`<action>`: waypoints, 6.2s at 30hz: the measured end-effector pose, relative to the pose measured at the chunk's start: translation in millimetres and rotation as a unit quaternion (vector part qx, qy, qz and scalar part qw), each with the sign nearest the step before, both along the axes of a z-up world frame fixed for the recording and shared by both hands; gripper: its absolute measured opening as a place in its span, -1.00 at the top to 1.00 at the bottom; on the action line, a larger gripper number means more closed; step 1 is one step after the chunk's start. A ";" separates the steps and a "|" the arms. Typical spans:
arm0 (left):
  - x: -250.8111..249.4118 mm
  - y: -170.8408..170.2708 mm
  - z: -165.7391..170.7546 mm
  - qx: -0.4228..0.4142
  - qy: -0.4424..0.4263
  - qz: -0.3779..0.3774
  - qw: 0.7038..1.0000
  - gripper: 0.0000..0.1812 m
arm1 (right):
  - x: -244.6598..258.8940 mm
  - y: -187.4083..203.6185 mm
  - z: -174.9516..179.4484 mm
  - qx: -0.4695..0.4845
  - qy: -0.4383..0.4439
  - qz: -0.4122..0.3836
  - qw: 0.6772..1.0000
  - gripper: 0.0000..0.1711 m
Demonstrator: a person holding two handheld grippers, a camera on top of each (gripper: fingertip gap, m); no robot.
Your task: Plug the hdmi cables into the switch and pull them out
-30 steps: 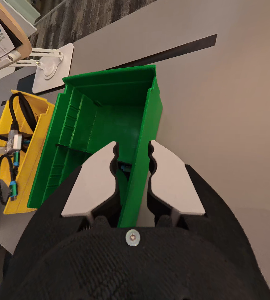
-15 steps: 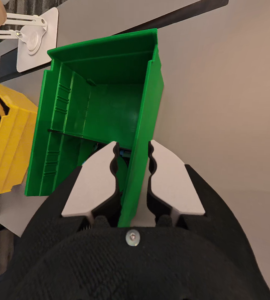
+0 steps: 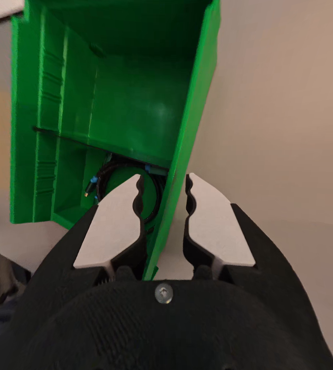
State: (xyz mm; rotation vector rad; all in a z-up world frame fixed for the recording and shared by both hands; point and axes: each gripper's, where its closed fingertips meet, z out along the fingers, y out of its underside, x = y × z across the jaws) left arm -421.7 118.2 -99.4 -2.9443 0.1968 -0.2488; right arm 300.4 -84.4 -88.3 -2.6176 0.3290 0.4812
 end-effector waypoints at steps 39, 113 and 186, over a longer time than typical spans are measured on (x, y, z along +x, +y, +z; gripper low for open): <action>23.5 -13.4 -1.5 -0.044 0.004 -0.031 0.999 0.93 | -66.7 48.5 -31.9 -0.154 0.043 0.000 0.987 0.86; 92.7 57.7 60.5 0.093 -0.251 -0.179 0.947 0.48 | -151.1 83.1 256.3 0.560 -0.155 0.073 0.811 0.64; 239.2 -120.0 212.7 0.548 -0.060 -0.486 0.679 0.58 | -417.7 122.8 127.3 0.428 -0.292 0.441 0.733 0.75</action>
